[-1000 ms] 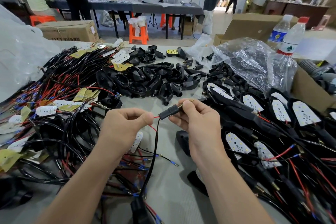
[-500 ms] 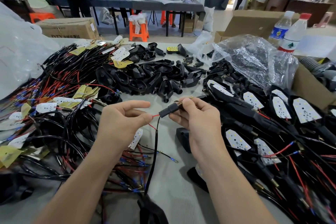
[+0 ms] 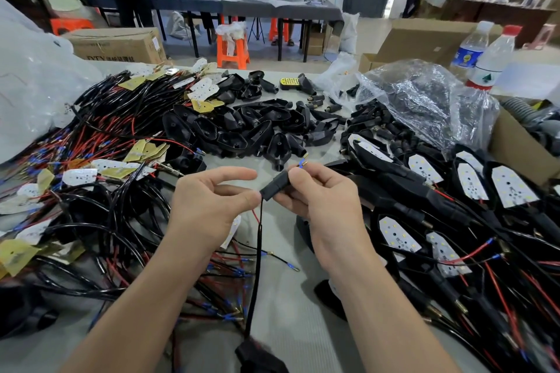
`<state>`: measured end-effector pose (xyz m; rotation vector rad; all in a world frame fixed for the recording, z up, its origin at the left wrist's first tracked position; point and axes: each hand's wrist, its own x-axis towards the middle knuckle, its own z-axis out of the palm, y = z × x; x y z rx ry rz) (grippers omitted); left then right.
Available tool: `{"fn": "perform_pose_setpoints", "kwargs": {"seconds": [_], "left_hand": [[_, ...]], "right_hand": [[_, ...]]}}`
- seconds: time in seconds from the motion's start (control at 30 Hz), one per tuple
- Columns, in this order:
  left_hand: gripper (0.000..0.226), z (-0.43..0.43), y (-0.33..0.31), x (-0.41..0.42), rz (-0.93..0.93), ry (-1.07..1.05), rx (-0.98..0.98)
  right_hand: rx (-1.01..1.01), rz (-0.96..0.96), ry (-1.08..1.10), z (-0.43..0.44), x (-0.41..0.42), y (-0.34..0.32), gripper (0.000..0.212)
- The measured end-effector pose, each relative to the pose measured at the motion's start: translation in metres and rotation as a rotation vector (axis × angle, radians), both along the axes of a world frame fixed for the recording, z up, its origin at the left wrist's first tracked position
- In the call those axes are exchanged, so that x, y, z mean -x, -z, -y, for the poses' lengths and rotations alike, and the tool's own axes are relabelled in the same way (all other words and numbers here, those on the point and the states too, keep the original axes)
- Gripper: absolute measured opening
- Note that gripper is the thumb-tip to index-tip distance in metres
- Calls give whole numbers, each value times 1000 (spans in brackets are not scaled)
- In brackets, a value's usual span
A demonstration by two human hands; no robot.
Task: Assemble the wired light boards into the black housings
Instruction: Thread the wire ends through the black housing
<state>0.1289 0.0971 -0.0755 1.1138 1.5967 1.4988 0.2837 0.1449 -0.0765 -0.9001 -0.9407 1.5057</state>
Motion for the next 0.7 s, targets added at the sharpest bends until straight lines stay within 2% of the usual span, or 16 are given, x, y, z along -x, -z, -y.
{"fn": "perform_pose_setpoints", "kwargs": {"seconds": [0.2,0.3,0.37,0.57,0.7], "left_hand": [[23,-1,-2,-3,121,122,2],[28,-1,-2,-6,188,290,69],[29,-1,-2,-7,212,351,105],[19,-2,1,-14,100,376,144],[17,-1,2,-15,25,412,186]], "right_hand": [[71,-179,-76,-1,-4,-6,13],[87,-182,-87,-2,-6,-5,17],[44,-114,-53,-3,-8,-3,16],[-117,127,52,-5,-7,0,8],[-114,18,178,-14,-14,-9,16]]}}
